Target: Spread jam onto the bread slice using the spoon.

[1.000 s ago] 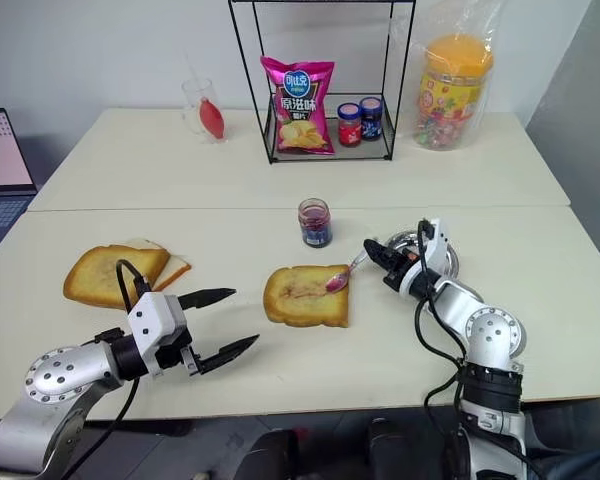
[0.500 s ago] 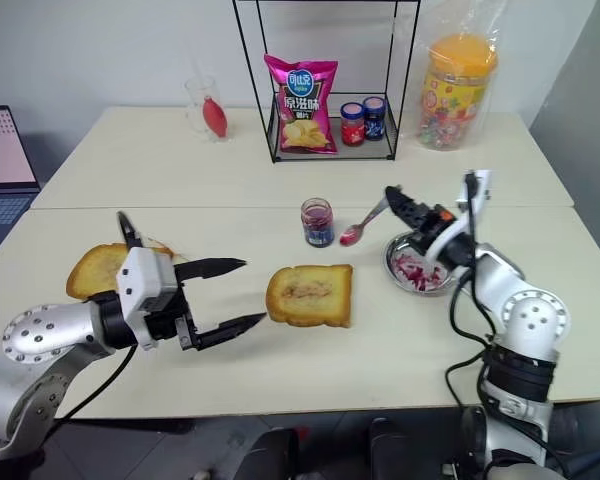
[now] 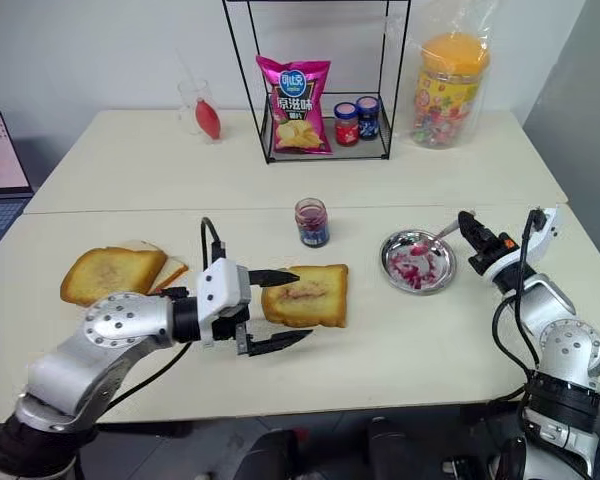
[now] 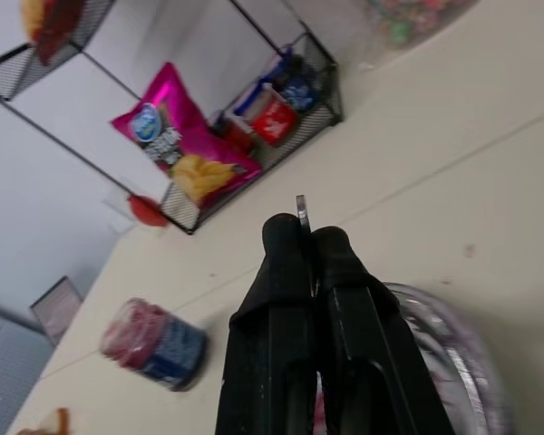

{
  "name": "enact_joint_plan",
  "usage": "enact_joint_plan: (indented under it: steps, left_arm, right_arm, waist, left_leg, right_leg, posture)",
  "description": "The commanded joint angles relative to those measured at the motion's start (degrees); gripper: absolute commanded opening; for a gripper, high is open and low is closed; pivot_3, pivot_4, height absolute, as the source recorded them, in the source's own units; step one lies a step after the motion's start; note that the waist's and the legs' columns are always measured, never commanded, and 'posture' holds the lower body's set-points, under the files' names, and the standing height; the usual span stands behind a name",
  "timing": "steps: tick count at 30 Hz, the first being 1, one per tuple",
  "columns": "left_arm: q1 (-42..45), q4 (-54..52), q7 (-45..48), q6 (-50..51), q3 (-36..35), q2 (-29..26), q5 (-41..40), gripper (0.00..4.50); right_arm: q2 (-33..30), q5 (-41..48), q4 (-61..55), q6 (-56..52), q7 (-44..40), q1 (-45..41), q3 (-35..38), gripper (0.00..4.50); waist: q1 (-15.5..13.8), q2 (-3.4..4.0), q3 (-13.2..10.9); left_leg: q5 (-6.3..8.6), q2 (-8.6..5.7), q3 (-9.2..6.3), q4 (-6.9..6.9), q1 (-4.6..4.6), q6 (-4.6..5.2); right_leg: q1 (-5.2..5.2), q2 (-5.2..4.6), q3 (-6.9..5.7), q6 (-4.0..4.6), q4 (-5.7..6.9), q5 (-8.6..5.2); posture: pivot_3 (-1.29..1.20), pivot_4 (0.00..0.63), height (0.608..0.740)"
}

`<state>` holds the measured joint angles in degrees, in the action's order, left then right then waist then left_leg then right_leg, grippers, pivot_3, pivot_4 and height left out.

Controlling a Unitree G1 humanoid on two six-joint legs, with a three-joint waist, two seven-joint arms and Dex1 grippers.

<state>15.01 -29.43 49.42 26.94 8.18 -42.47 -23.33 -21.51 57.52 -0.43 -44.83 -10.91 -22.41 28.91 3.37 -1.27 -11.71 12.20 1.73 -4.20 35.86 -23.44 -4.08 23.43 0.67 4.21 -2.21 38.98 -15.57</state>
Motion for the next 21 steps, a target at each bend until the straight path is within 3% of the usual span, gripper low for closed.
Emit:
enact_joint_plan:
  steps: [1, 11, 21]
  left_arm:
    - [2.11, 1.75, -0.09, -2.48, 1.85, 2.69, 1.95, 4.50]
    - [8.05, 3.71, -0.01, -4.36, 5.63, 8.21, 5.47, 4.50]
    - [11.38, 3.52, 0.52, -1.95, 5.04, 10.54, 4.33, 4.50]
  right_arm:
    - [-0.97, -1.79, 0.66, 1.67, -1.32, 0.22, -0.05, 0.07]
    - [-1.52, -4.73, 6.28, 3.27, -1.66, 1.15, 1.90, 0.07]
    - [-1.50, -5.28, 4.86, 3.27, -1.98, 1.59, 1.46, 2.37]
  waist:
    - [-0.05, 0.00, 0.00]
    - [-0.13, 0.00, 0.01]
    - [-0.07, 0.01, 0.00]
  left_leg:
    - [0.00, 0.00, 0.00, 0.00, -0.01, 0.00]
    - [0.00, -0.01, -0.01, 0.08, -0.02, 0.00]
    - [0.00, -0.02, -0.01, 0.10, 0.00, 0.00]
  right_leg:
    - [0.00, 0.00, 0.00, 0.00, -0.01, 0.00]
    - [-0.04, 0.00, 0.00, -0.07, 0.01, 0.04]
    - [-0.07, 0.00, 0.01, -0.08, 0.01, 0.05]
  posture:
    - [0.00, 0.150, 0.740]
    - [0.00, 0.150, 0.740]
    - [0.00, 0.150, 0.740]
